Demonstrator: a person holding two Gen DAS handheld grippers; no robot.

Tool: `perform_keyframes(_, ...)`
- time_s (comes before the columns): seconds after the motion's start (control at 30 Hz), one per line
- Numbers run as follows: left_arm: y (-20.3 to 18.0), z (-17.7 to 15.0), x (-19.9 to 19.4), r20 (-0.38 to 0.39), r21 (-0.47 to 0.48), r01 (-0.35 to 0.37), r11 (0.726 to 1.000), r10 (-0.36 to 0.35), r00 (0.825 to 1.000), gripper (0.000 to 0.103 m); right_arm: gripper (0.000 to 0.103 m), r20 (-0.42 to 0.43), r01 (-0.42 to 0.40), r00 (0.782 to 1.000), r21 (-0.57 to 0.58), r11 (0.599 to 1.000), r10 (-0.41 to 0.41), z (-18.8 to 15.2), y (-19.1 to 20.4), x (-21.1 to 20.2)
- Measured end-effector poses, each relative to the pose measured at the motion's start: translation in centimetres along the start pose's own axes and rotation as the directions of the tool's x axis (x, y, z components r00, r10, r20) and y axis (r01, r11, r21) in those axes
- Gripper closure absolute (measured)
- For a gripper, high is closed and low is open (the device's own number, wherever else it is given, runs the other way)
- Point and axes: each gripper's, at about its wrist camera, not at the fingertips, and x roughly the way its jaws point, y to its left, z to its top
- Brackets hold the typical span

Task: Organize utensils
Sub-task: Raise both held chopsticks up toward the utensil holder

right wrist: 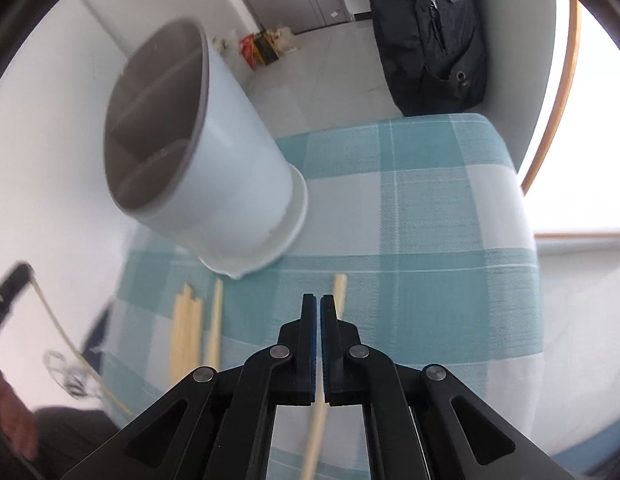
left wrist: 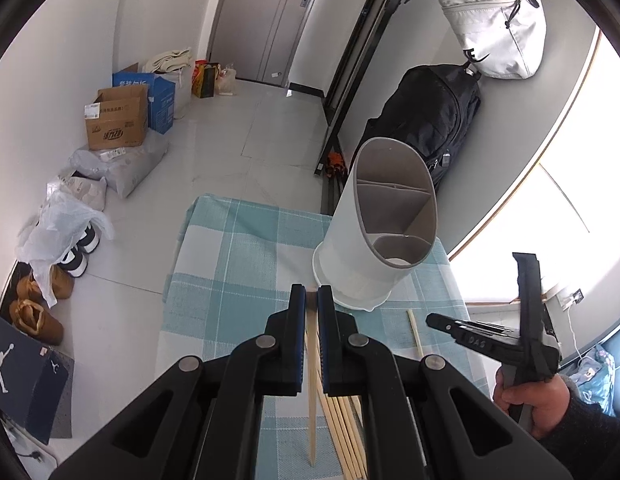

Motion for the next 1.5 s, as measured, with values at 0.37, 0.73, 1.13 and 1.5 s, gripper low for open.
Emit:
perform_keyframes(0.37,0.4,0.3,0.2,-0.001,0.006,-0.002,1.0,0.002,1.0,0.101,0.078,-0.062,0.175,0.98,-0.209,0.962,-0.191,1.8,2.1,5.1)
perform_keyframes(0.73,0.4,0.5,0.0,0.009,0.021,-0.009,1.0,0.008,1.0,0.101,0.097,0.05,0.059,0.997,-0.119,0.991,-0.053,0.9,2.1,2.8)
perform_keyframes(1.13,-2.2,0.8,-1.5,0.0,0.05,0.029,0.998,-0.029,1.0,0.101,0.097,0.432,-0.25,0.852,-0.165,0.954,0.297,-0.2,4.2,-8.3)
perform_keyframes(1.5,-5.5,4.6,-4.9,0.037,0.06,0.065,0.996,-0.068,0.997,0.101,0.097,0.627,-0.3,0.69,-0.205,0.932,0.36,2.9,5.0,-15.0)
